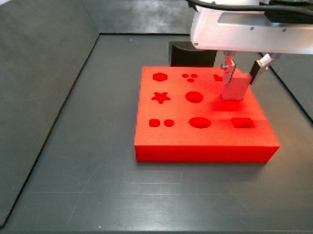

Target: Insert the double-square object.

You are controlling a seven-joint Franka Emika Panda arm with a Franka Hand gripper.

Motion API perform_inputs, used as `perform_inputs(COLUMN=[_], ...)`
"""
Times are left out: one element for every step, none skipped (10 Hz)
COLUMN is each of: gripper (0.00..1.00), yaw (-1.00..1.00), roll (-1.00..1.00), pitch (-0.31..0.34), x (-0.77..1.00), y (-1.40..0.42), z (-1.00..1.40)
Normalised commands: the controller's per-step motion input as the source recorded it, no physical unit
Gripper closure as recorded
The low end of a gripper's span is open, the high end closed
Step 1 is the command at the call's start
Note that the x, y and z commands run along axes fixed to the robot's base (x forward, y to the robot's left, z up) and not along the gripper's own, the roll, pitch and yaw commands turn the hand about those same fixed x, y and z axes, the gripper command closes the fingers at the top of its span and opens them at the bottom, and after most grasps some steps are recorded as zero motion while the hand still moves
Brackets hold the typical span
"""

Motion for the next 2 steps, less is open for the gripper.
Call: perform_inputs(gripper=[1.00,1.00], yaw=[0.00,0.00], roll=[0.00,0.05], pitch=[0.000,0.000], x=[0.00,0.00], y=[0.00,0.00], z=[0.00,0.00])
